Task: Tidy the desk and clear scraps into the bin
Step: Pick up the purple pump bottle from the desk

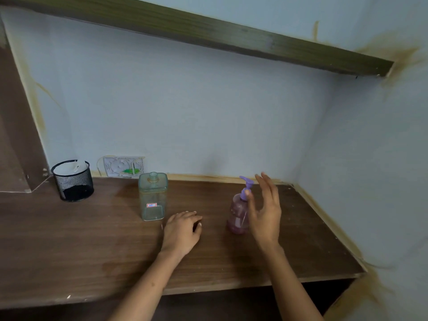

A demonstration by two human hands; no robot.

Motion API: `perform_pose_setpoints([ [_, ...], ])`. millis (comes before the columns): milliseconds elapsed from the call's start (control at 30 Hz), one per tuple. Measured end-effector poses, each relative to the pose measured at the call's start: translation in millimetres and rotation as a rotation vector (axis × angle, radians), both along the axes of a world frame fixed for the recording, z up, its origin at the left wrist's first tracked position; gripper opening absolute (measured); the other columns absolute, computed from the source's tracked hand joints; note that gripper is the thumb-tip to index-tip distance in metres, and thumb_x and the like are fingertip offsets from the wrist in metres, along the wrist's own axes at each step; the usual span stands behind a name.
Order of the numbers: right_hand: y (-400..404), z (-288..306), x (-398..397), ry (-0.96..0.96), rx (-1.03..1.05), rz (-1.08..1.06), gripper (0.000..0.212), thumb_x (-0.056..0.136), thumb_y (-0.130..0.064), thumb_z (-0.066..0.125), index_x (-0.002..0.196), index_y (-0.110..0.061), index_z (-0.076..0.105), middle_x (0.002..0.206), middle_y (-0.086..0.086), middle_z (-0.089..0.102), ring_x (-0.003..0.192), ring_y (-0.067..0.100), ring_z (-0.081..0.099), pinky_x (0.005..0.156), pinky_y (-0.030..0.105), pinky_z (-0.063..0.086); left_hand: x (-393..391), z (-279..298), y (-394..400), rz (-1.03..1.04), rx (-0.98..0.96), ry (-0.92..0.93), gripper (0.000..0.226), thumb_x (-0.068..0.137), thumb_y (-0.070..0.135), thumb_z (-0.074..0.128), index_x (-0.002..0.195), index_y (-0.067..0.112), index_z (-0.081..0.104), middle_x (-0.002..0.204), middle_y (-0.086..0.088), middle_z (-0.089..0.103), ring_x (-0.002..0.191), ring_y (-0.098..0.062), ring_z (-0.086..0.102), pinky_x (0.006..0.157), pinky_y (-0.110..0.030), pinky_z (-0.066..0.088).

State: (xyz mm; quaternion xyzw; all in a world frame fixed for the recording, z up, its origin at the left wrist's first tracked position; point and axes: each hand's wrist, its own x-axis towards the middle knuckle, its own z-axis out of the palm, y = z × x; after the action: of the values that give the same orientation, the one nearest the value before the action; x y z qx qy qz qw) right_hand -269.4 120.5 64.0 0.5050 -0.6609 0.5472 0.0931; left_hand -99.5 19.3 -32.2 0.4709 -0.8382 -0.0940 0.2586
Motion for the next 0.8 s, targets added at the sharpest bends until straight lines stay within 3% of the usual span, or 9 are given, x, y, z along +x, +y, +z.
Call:
perform_pose_setpoints([
  [67,-5,3,-6,0.08,-0.016,-0.014,0.034,0.094,-0.018,0.061,0.128,-0.016,0.06,0.141,-0.004,0.05,0.125,0.002,0.048,0.104,0.012,0.036,2,1,1,0.093,-0.015,0.057,0.028,0.085,0.034,0.058,0.107,0.029,0.073,0.123,0.005,0.068,0.12,-0.019,0.059,0.101,-0.034,0.04],
  [133,-11,1,-11,0.104,-0.041,-0.014,0.028,0.091,-0.013,0.063,0.119,-0.01,0.067,0.13,0.0,0.061,0.118,0.008,0.057,0.105,0.026,0.045,3,2,3,0.092,0.021,0.033,0.033,0.089,0.038,0.052,0.116,0.032,0.069,0.133,0.006,0.061,0.129,-0.017,0.051,0.106,-0.033,0.034],
  [200,-16,-3,-13,0.138,-0.081,-0.018,0.024,0.09,-0.01,0.064,0.113,-0.007,0.069,0.116,0.003,0.068,0.108,0.012,0.063,0.098,0.031,0.049,3,1,2,0.076,0.058,-0.013,0.037,0.096,0.041,0.045,0.131,0.035,0.057,0.147,0.009,0.047,0.141,-0.013,0.035,0.114,-0.032,0.022],
  [267,-19,-6,-13,0.161,-0.103,-0.034,0.021,0.089,-0.008,0.065,0.109,-0.006,0.07,0.109,0.004,0.069,0.1,0.014,0.065,0.093,0.029,0.052,3,2,2,0.075,0.074,-0.042,0.041,0.098,0.044,0.041,0.138,0.038,0.049,0.153,0.011,0.038,0.145,-0.012,0.025,0.116,-0.031,0.015],
  [433,-28,-4,-9,0.313,-0.078,-0.106,0.012,0.086,-0.007,0.067,0.097,-0.008,0.069,0.095,0.004,0.067,0.088,0.018,0.059,0.079,0.028,0.05,3,1,1,0.077,0.092,-0.05,0.042,0.098,0.046,0.039,0.139,0.039,0.045,0.154,0.012,0.036,0.146,-0.011,0.023,0.117,-0.032,0.013],
  [600,-34,-19,-18,0.358,-0.188,-0.127,0.009,0.086,-0.01,0.061,0.09,-0.005,0.068,0.083,0.005,0.066,0.081,0.018,0.058,0.083,0.024,0.041,3,0,-1,0.09,0.098,-0.062,0.043,0.097,0.047,0.04,0.139,0.04,0.045,0.154,0.014,0.035,0.145,-0.011,0.024,0.117,-0.032,0.013],
  [800,-30,-6,-15,0.308,-0.145,-0.098,0.015,0.086,-0.019,0.057,0.085,-0.008,0.067,0.082,0.003,0.066,0.082,0.016,0.059,0.085,0.022,0.039,2,7,1,0.094,0.119,-0.051,0.041,0.096,0.046,0.043,0.136,0.039,0.049,0.151,0.015,0.039,0.144,-0.012,0.026,0.115,-0.033,0.014],
])
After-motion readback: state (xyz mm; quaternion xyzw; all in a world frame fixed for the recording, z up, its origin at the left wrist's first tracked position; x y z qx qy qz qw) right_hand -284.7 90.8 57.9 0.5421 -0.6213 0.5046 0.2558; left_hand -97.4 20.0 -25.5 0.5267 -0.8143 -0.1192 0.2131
